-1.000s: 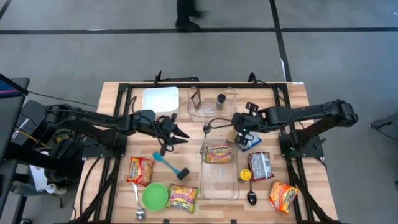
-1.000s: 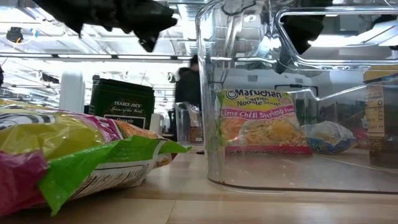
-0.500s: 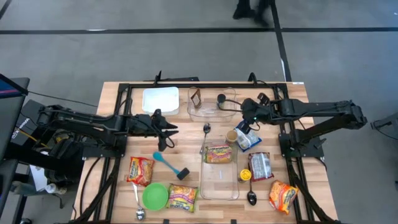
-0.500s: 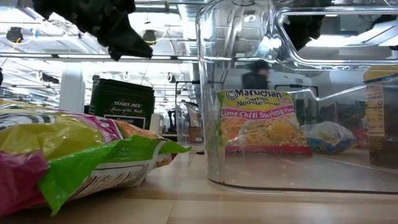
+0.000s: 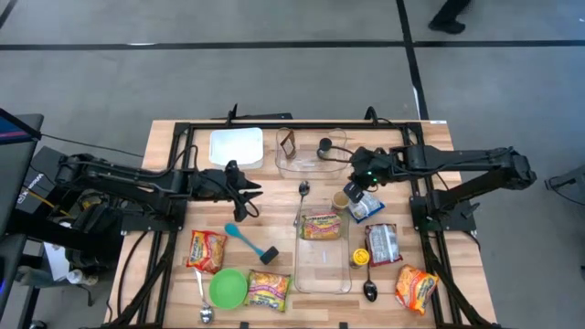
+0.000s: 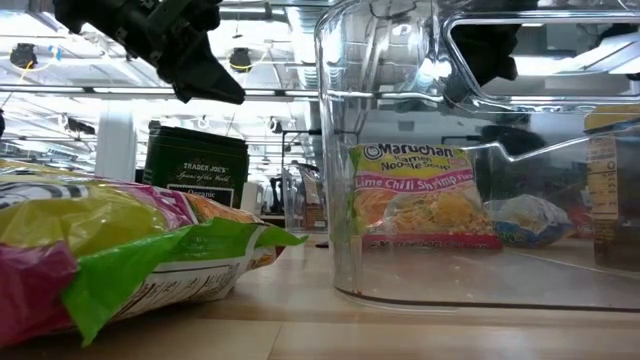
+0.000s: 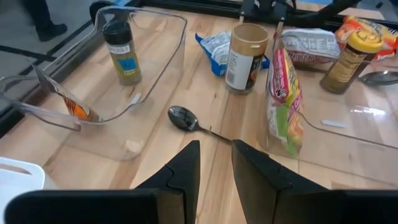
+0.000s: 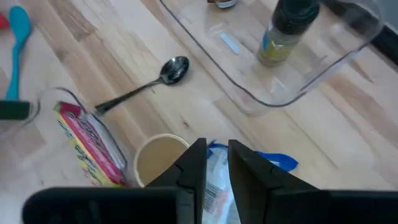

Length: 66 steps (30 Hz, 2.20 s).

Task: Pick & Place Food Item
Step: Put the gold seasoning bottle into the top transparent bin

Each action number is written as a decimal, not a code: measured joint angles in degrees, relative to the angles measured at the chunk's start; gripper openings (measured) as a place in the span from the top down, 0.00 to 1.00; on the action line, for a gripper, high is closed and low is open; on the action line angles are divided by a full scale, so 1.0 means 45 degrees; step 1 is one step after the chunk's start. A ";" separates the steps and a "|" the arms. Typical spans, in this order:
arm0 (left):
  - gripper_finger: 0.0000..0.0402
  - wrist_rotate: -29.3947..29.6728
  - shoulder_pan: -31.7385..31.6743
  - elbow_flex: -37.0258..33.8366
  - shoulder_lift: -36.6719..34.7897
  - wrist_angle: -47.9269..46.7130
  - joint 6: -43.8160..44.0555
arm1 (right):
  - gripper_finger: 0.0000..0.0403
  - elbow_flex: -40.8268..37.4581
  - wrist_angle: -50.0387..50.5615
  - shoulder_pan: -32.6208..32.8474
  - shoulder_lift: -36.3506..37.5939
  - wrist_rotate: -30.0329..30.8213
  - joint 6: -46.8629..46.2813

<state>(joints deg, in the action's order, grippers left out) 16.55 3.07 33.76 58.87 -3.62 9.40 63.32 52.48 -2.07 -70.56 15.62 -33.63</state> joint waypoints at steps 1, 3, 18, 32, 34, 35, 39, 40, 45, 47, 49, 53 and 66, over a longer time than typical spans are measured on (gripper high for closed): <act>0.78 -0.0004 0.0000 0.0000 0.0000 0.0011 -0.0004 | 0.85 -0.0029 0.0066 0.0000 -0.0050 -0.0311 -0.0097; 0.78 -0.0004 0.0000 0.0000 0.0000 0.0030 -0.0014 | 0.84 -0.0016 -0.0030 0.0005 -0.0314 -0.0723 -0.0208; 0.78 -0.0009 -0.0007 0.0000 0.0000 0.0593 -0.0028 | 0.48 -0.0043 -0.0324 -0.0757 -0.1286 -0.1498 -0.0206; 0.78 -0.0021 -0.0010 0.0000 0.0000 0.3605 -0.2432 | 0.34 -0.0017 -0.0198 -0.1753 -0.1273 -0.1894 -0.0441; 0.78 -0.0019 -0.0010 0.0000 0.0000 0.3934 -0.2433 | 0.34 -0.0017 -0.0240 -0.1749 -0.1273 -0.1894 -0.0608; 0.78 -0.0019 -0.0010 0.0000 0.0000 0.4073 -0.2437 | 0.34 -0.0017 -0.0244 -0.1703 -0.1273 -0.1887 -0.0836; 0.78 -0.0021 -0.0010 0.0000 0.0000 0.4332 -0.2389 | 0.34 -0.0017 -0.0520 -0.1416 -0.1273 -0.1836 -0.1490; 0.78 -0.0019 -0.0010 0.0000 0.0000 0.4354 -0.2382 | 0.34 -0.0017 -0.0596 -0.1350 -0.1273 -0.1836 -0.1686; 0.78 -0.0019 -0.0010 0.0000 0.0000 0.4353 -0.2374 | 0.34 -0.0017 -0.0873 -0.0954 -0.1273 -0.1826 -0.2230; 0.78 -0.0019 -0.0010 0.0000 0.0000 0.4352 -0.2374 | 0.34 -0.0017 -0.0984 -0.0815 -0.1273 -0.1785 -0.2283; 0.78 -0.0020 -0.0010 0.0000 0.0000 0.4350 -0.2374 | 0.34 -0.0017 -0.1087 -0.0653 -0.1273 -0.1673 -0.2350; 0.78 -0.0019 -0.0010 0.0000 0.0000 0.4347 -0.2369 | 0.34 -0.0017 -0.1111 -0.0234 -0.1273 -0.0824 -0.2350; 0.78 -0.0021 -0.0010 0.0000 0.0000 0.4347 -0.2367 | 0.34 -0.0017 -0.1155 0.0758 -0.1273 0.0311 -0.3249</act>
<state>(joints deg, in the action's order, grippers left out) 16.46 3.03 33.76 58.87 15.94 -1.25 63.24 47.29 1.35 -76.29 17.02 -48.25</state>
